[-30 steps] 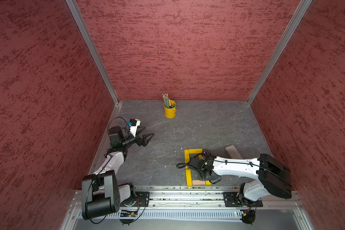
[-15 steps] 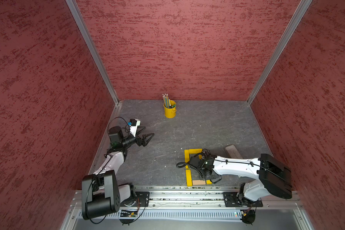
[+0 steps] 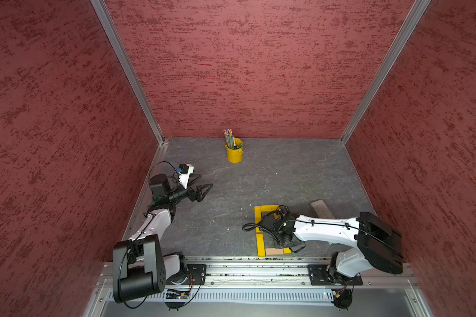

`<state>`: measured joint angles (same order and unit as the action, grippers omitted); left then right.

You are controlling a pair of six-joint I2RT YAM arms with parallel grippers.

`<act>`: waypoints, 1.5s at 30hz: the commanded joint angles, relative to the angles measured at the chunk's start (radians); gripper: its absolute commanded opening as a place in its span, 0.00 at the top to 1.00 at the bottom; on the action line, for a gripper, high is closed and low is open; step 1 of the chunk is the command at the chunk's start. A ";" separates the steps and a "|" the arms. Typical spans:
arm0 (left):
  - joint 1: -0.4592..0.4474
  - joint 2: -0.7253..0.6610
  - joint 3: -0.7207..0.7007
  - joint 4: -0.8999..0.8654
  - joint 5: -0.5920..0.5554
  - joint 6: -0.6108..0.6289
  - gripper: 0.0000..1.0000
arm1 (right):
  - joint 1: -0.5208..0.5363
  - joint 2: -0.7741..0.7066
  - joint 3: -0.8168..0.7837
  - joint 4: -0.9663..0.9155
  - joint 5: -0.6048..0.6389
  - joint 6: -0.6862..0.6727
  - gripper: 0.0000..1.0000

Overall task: Assemble the number 8 with building blocks
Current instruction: Adjust the building block at the center of the board, then reset both arms

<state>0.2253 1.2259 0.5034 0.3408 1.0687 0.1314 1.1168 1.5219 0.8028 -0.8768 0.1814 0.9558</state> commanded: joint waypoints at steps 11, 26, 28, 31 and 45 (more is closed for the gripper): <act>0.005 0.000 -0.007 0.001 0.004 0.012 0.00 | 0.013 0.003 -0.001 0.045 -0.026 0.012 0.63; 0.005 0.004 -0.011 0.007 0.007 0.010 0.00 | 0.012 -0.038 -0.006 0.041 -0.015 0.046 0.43; 0.005 0.005 -0.010 0.007 0.008 0.008 0.00 | 0.013 -0.064 -0.008 0.035 -0.002 0.067 0.41; 0.005 0.009 -0.008 0.008 0.009 0.007 0.00 | 0.013 -0.160 -0.023 0.032 0.012 0.116 0.39; -0.108 -0.003 0.146 -0.300 -0.055 0.121 0.00 | -0.028 -0.576 0.059 0.192 0.458 -0.039 0.18</act>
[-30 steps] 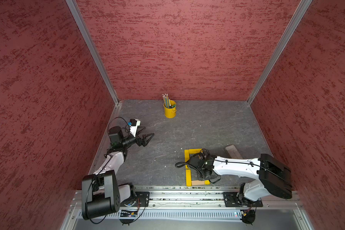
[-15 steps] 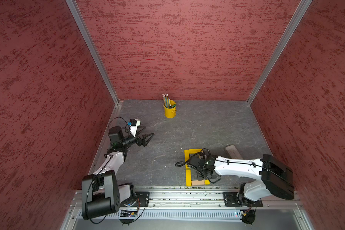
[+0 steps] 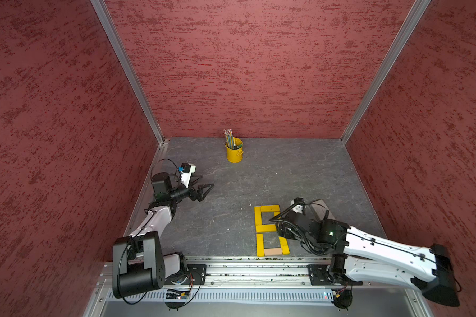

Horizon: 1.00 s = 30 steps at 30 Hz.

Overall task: Assemble the number 8 with building blocks
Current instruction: Reset both arms

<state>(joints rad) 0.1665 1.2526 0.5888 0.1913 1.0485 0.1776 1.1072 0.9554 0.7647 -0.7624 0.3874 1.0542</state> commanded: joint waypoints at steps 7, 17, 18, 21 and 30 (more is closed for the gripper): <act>-0.264 -0.051 0.193 -0.477 -0.240 0.197 0.00 | -0.257 -0.047 0.119 0.240 0.206 -0.329 0.10; -0.472 -0.196 0.145 -0.596 -0.457 0.166 0.00 | -0.337 -0.156 -0.301 0.312 -0.216 0.049 0.01; -0.488 -0.204 0.132 -0.582 -0.463 0.154 0.00 | -0.336 -0.203 -0.366 0.348 -0.252 0.084 0.01; -0.519 -0.207 0.100 -0.567 -0.455 0.117 0.00 | -0.336 -0.350 -0.452 0.369 -0.265 0.116 0.01; -0.576 -0.258 0.036 -0.489 -0.666 -0.005 0.00 | -0.336 -0.301 -0.251 0.365 0.033 -0.268 0.01</act>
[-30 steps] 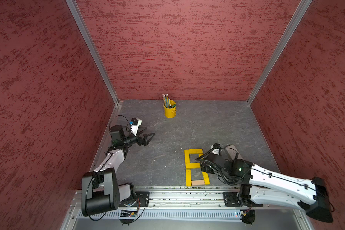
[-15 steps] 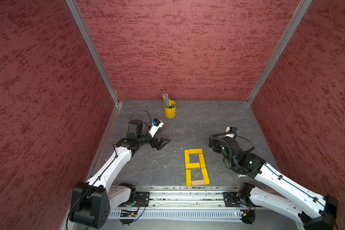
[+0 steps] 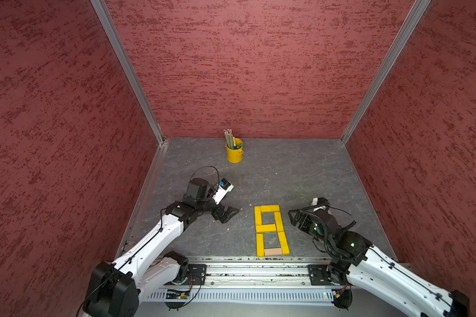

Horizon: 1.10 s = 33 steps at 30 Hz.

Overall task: Assemble the number 8 with building blocks
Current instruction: Reset both arms

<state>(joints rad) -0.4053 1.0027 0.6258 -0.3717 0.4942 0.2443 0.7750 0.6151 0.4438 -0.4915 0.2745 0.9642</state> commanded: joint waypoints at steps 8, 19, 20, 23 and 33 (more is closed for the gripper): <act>0.289 0.184 0.093 0.164 0.131 -0.264 0.01 | -0.053 0.039 -0.188 1.177 0.595 -1.066 0.01; 0.425 0.040 -0.177 0.611 0.011 -0.257 0.00 | -0.491 0.137 -0.385 1.329 0.394 -0.854 0.01; 0.445 0.001 -0.225 0.688 -0.084 -0.276 0.00 | -0.518 0.156 -0.398 1.362 0.391 -0.842 0.01; 0.512 -0.041 -0.401 0.994 -0.197 -0.306 0.00 | -0.586 0.269 -0.432 1.426 0.378 -0.790 0.01; 0.498 0.524 -0.366 1.491 -0.404 -0.292 0.01 | -0.634 0.670 -0.284 1.653 0.170 -0.890 0.01</act>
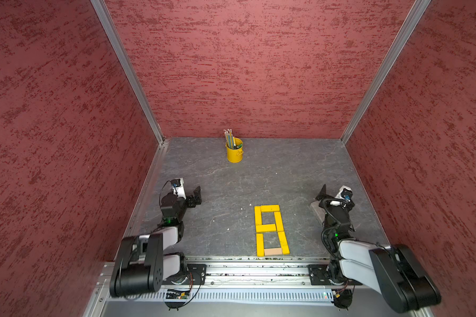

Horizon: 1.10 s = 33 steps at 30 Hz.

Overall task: Assemble the number 8 with building blocks
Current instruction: Reset both arms

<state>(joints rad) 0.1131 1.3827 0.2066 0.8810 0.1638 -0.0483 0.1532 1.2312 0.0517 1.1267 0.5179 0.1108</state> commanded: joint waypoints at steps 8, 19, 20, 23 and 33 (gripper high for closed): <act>-0.092 0.148 0.079 0.188 -0.027 0.107 0.01 | -0.064 0.176 0.059 0.300 -0.137 -0.128 0.01; -0.058 0.147 0.142 0.068 0.082 0.105 0.01 | -0.209 0.302 0.159 0.196 -0.480 -0.075 0.01; -0.055 0.147 0.143 0.069 0.085 0.105 0.01 | -0.209 0.308 0.160 0.208 -0.474 -0.072 0.01; -0.054 0.147 0.143 0.065 0.088 0.104 0.01 | -0.207 0.306 0.162 0.198 -0.468 -0.073 0.01; -0.052 0.149 0.151 0.055 0.093 0.104 0.01 | -0.207 0.306 0.165 0.192 -0.464 -0.072 0.01</act>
<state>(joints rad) 0.0563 1.5272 0.3408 0.9451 0.2409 0.0536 -0.0505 1.5368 0.2192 1.3300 0.0757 0.0368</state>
